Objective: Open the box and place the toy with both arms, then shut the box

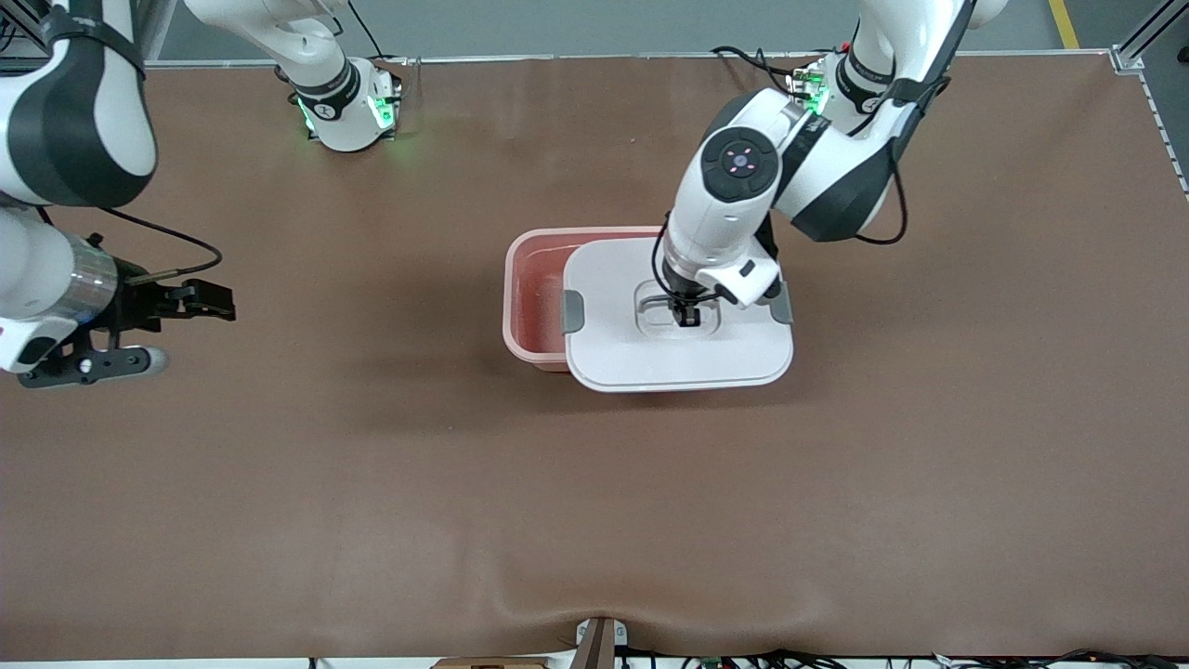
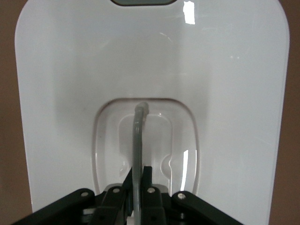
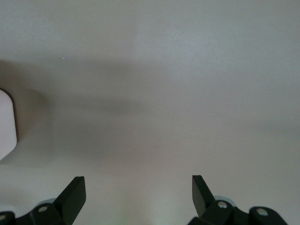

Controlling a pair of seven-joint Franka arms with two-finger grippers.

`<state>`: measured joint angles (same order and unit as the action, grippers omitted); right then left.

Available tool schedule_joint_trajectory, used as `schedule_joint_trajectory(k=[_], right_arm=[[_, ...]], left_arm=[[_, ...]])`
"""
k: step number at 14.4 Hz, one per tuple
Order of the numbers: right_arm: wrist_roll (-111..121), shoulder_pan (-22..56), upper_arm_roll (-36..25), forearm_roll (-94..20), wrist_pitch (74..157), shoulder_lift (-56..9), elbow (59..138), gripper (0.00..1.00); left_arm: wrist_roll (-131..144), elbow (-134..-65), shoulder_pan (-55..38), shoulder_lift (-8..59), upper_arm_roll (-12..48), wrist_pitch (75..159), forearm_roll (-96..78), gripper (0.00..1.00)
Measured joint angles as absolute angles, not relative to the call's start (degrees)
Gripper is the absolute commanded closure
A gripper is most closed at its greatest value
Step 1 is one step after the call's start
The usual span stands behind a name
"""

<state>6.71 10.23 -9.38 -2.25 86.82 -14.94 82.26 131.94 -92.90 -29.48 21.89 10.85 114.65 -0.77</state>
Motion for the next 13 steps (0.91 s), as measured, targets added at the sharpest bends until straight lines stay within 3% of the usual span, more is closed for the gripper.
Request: schedule_joint_trajectory(k=[13], right_arm=[[6.08,7.84,-9.35,-2.35,88.95,-12.77,86.17,0.0]], left_arm=[[136.67,-92.29,-36.42,24.45,10.88,118.57,0.91,1.0]])
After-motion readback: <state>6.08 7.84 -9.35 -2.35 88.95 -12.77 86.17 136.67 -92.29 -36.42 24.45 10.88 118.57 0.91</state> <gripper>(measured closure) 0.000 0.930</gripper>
